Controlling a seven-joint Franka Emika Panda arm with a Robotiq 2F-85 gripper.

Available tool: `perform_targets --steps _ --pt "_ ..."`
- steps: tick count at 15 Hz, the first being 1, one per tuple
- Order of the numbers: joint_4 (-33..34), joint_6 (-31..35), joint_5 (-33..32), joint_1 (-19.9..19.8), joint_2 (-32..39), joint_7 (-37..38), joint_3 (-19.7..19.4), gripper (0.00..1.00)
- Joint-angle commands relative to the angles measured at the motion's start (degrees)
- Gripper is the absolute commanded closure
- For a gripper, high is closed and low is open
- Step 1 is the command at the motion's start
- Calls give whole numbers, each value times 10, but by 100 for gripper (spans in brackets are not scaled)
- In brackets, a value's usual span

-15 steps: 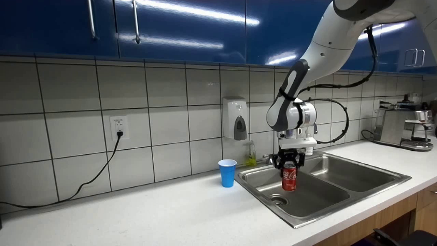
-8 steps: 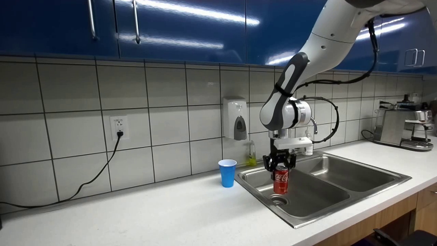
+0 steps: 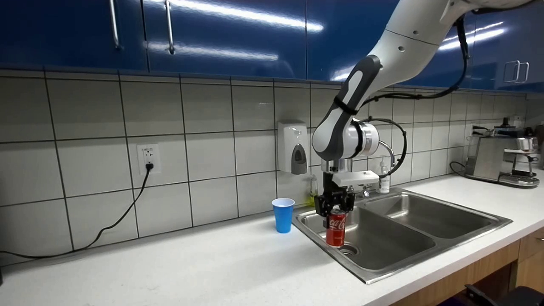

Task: Remove the can from the sink

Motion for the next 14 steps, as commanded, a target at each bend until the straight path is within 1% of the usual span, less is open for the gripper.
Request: perform_targets --steps 1,7,14 --pt "-21 -9 31 1 -28 -50 23 61" --pt "-20 -7 66 12 -19 -87 53 61" --pt "-8 5 95 25 3 -98 76 61"
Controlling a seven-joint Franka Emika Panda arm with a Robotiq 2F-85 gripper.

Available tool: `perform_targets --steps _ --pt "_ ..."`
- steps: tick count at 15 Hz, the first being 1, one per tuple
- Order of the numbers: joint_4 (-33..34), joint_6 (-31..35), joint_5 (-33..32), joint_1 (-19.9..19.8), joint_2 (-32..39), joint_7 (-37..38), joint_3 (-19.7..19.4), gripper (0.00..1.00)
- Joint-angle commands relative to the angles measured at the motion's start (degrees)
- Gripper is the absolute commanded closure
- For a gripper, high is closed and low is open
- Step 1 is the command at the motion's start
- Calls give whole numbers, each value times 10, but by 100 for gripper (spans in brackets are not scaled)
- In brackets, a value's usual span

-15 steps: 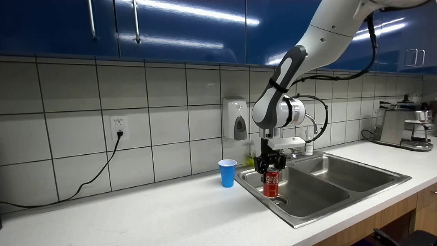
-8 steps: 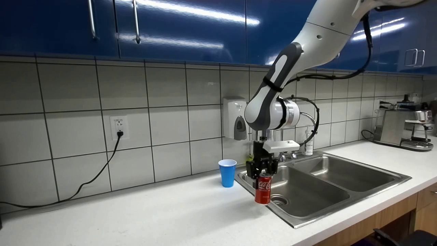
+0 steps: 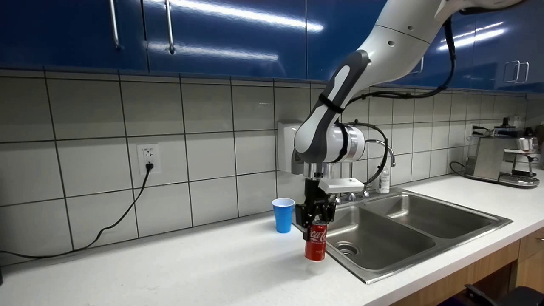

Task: Remove the can from the sink

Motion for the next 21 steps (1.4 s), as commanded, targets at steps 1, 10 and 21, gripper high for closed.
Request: perform_targets --steps 1,10,21 --pt "8 4 20 3 6 -21 10 61" --pt "12 49 10 6 37 -10 15 61" --pt "6 91 -73 33 53 47 -18 61"
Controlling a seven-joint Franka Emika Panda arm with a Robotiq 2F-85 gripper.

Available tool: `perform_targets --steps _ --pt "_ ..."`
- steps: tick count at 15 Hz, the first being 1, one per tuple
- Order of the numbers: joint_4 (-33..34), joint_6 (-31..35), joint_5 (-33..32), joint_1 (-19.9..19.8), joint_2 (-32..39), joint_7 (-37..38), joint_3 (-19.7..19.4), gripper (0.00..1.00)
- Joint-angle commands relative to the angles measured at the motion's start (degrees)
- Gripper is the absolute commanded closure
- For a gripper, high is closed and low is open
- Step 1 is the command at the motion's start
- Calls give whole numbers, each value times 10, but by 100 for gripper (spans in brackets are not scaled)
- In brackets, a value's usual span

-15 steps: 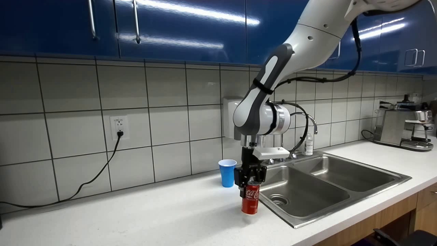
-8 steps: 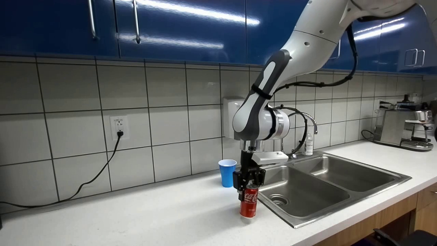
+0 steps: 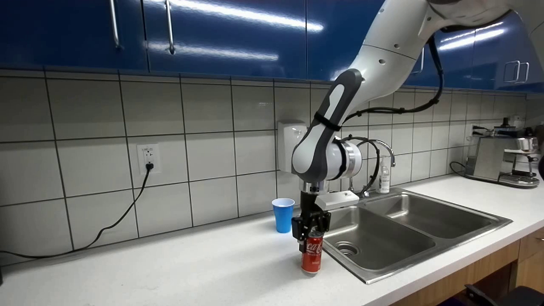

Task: Remove the can from the sink

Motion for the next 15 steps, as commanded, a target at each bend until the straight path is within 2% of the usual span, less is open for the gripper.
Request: perform_targets --steps 1,15 --pt "0 15 -31 15 -5 34 -14 61" --pt "-6 11 -103 43 3 87 -49 61"
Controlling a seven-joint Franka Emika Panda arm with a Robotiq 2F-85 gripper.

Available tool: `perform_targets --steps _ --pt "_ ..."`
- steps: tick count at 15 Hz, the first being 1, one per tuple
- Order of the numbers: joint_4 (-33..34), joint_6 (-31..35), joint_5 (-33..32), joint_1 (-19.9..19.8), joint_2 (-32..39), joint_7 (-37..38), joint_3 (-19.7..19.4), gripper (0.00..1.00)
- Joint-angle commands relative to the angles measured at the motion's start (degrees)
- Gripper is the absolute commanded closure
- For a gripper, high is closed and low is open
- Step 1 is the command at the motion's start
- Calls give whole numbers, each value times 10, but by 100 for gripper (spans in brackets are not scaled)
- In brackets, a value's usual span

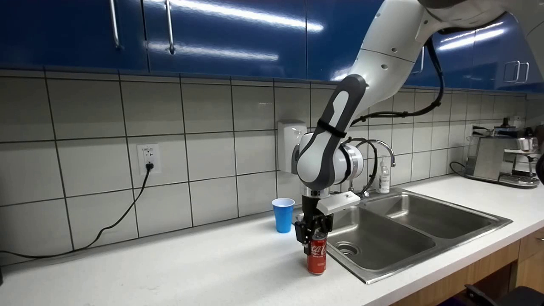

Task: Remove the can from the sink

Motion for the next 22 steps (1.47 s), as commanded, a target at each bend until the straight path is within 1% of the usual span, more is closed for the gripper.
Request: perform_targets --steps 1,2,3,4,5,12,22 --pt "-4 0 -24 11 -5 28 -11 46" --pt "-5 -1 -23 12 -6 29 -11 11" --pt "-5 -3 -21 11 -7 29 -11 10" --pt "-6 -3 -19 10 -9 29 -10 4" --pt "-7 -4 -19 10 -11 31 -11 1" --pt "-9 -16 -10 4 -33 30 -11 0" --pt "-19 -32 -7 -3 -84 32 -12 0"
